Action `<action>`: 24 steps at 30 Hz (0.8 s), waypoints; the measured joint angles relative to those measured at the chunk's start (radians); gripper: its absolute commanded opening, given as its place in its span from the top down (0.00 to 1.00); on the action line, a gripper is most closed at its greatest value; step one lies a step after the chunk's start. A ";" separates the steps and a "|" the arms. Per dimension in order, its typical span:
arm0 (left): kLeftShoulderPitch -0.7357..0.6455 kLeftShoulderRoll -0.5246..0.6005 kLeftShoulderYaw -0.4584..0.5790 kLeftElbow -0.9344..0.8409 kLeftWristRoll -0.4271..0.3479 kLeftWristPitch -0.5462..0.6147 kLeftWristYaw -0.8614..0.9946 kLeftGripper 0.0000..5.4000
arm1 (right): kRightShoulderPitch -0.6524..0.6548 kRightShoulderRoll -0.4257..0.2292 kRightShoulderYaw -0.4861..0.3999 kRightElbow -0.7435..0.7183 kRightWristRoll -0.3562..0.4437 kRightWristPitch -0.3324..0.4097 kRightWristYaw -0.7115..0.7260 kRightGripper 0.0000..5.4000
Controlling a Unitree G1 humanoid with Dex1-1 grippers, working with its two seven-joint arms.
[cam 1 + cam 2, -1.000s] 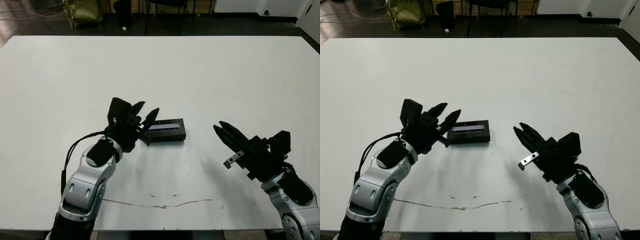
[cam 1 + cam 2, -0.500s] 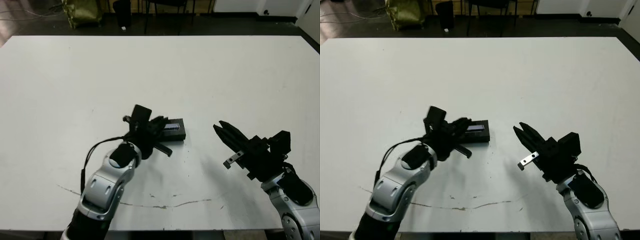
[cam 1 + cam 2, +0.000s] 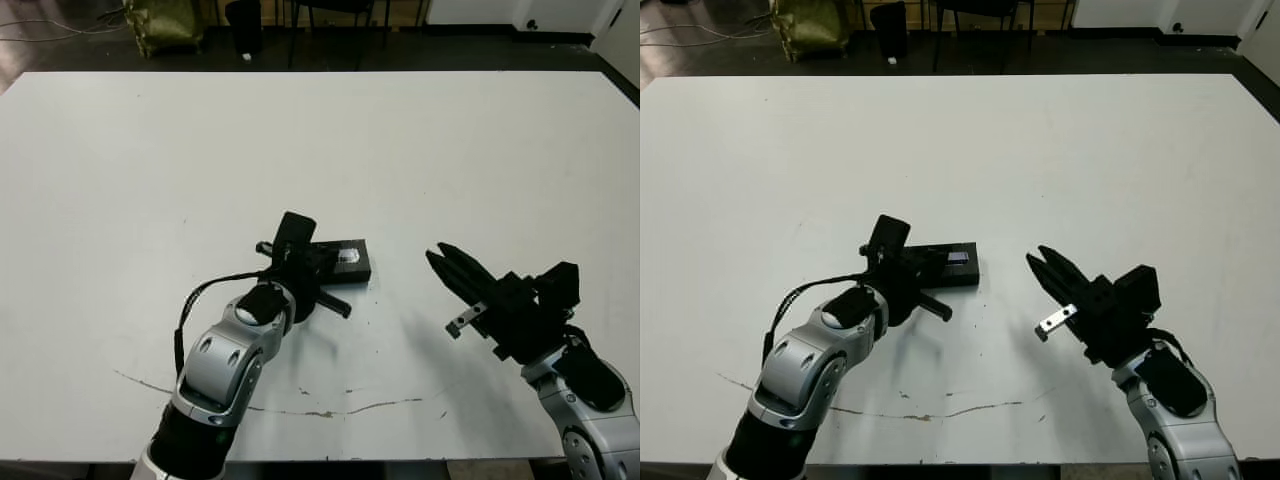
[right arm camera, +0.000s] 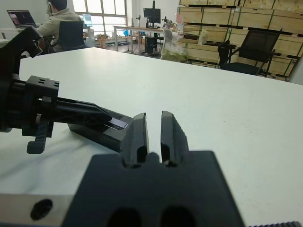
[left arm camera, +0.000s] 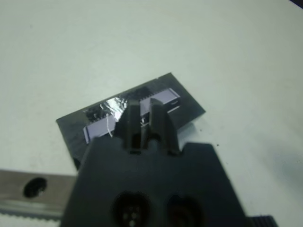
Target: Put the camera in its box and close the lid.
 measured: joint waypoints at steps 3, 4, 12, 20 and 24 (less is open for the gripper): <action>-0.001 0.001 0.004 -0.007 -0.008 0.025 0.000 1.00 | 0.001 0.002 0.000 -0.002 0.001 0.000 0.001 1.00; -0.001 0.001 0.007 -0.007 -0.011 0.030 0.000 1.00 | 0.001 0.003 0.000 0.000 0.002 -0.003 0.002 1.00; -0.014 0.007 0.019 0.030 -0.022 0.020 -0.001 1.00 | 0.001 0.007 0.000 0.009 0.017 -0.014 0.005 1.00; -0.006 0.013 0.031 0.034 -0.030 -0.009 -0.001 1.00 | 0.004 0.007 0.000 0.008 0.018 -0.015 0.006 1.00; 0.061 0.043 0.085 -0.081 -0.078 0.010 -0.024 1.00 | 0.007 0.007 -0.001 0.007 0.018 -0.015 0.003 1.00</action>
